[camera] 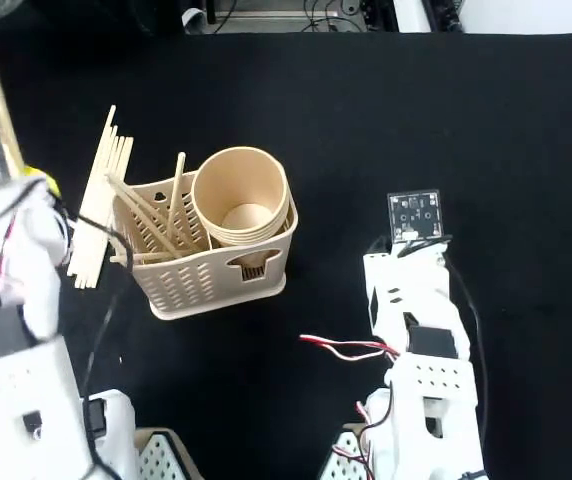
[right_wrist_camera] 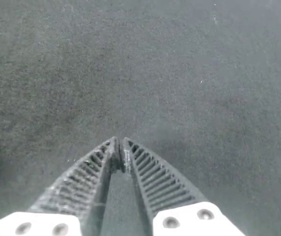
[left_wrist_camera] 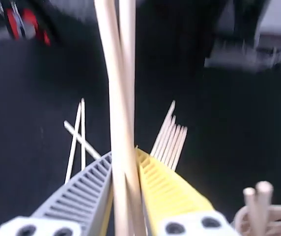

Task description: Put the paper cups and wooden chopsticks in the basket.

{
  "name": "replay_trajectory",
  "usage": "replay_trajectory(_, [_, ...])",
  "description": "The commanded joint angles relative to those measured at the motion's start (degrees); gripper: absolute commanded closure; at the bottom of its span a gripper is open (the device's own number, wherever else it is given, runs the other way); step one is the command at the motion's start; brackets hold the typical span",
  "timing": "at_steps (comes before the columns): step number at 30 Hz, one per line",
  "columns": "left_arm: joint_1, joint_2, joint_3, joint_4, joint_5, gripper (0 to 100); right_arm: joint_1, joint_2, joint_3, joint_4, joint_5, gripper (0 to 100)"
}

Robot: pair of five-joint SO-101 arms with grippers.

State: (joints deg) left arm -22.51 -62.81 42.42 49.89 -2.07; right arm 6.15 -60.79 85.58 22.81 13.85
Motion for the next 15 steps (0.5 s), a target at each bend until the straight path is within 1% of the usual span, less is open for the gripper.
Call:
replay_trajectory(1, [0.7, -10.1, 3.6, -5.0, 5.4, 97, -0.8, 0.2, -0.3, -0.9, 0.6, 98.6])
replay_trajectory(4, [0.9, -17.8, 8.3, -10.4, 8.9, 97, -0.8, 0.2, -0.3, -0.9, 0.6, 98.6])
replay_trajectory(10, [7.6, -27.5, 16.7, -22.9, 9.3, 97, -0.8, 0.2, -0.3, -0.9, 0.6, 98.6])
replay_trajectory(15, [11.4, -28.3, 16.0, -26.1, 9.7, 97, -0.7, 0.2, -0.3, -0.8, 0.6, 98.6])
